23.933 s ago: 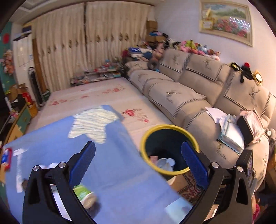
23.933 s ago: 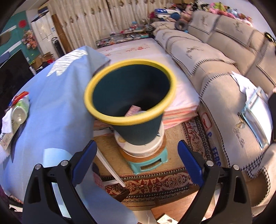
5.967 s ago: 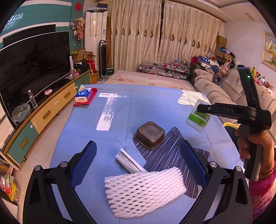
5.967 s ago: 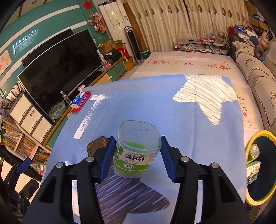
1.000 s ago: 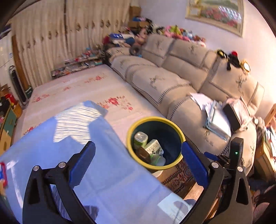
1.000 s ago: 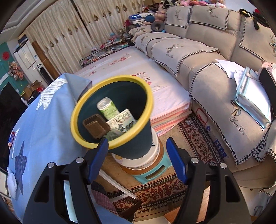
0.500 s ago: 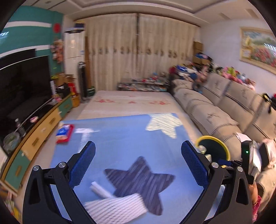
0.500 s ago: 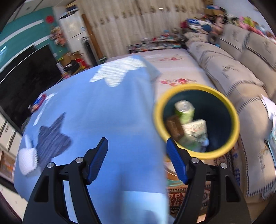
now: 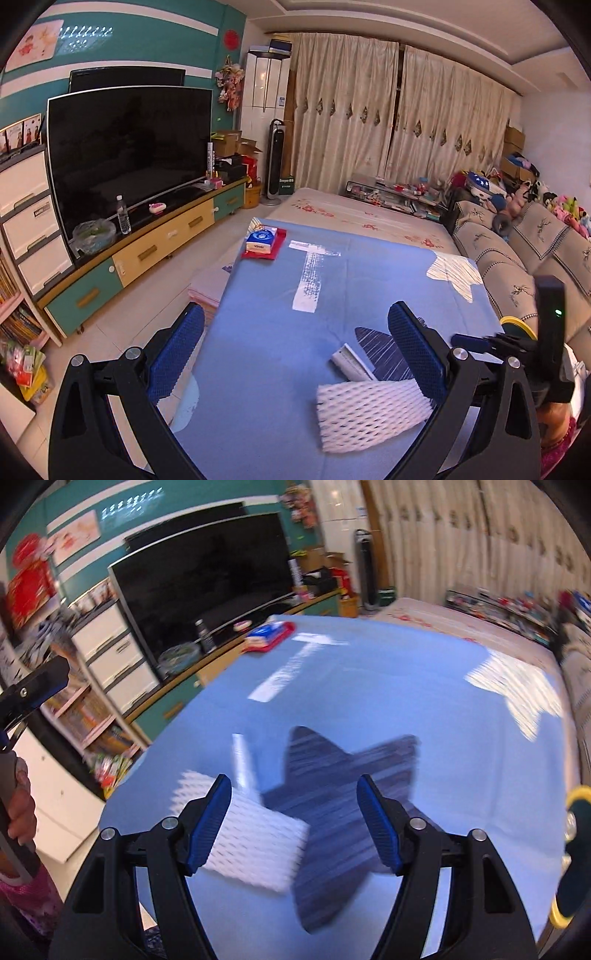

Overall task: Collect trash
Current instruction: 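Move both tools back over the remaining trash on the table, then grasp the white paper strip with the right gripper and lift it, then carry the paper strip over the yellow bin with the right gripper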

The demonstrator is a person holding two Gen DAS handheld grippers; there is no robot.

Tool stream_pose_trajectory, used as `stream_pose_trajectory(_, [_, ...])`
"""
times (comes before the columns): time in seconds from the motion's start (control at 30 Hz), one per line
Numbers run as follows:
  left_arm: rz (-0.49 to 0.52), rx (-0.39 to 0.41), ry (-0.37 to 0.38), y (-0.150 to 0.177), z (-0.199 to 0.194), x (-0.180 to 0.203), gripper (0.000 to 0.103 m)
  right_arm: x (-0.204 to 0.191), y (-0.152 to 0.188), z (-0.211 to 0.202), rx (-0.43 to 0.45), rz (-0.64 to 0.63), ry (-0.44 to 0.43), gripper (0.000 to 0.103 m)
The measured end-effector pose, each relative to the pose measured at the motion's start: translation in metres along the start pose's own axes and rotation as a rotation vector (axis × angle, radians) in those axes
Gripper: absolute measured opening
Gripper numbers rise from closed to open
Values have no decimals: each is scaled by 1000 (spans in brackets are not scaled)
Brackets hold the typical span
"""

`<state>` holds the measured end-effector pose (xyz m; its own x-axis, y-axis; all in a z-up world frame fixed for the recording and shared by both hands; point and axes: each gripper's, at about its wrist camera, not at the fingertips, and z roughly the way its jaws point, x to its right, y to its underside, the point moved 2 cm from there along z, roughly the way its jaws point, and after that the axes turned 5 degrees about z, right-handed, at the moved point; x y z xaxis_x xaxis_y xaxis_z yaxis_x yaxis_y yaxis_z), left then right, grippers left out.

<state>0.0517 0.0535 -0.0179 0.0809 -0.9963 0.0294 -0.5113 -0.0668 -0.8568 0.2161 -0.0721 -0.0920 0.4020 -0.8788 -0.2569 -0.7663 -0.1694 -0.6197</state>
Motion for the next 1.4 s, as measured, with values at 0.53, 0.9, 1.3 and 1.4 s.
stream_pose_trajectory(0.53, [-14, -50, 42, 19, 20, -11, 98, -44, -18, 99, -253, -74, 8, 39])
stream_pose_trajectory(0.9, [-20, -64, 50, 26, 26, -10, 98, -36, -28, 95, -200, -58, 13, 11])
stream_pose_trajectory(1.3, [0, -81, 83, 28, 30, 1, 98, 16, -78, 20, 125, 84, 111, 10])
stream_pose_trajectory(1.4, [11, -87, 96, 29, 33, 7, 98, 21, -84, 5, 182, 75, 144, 10])
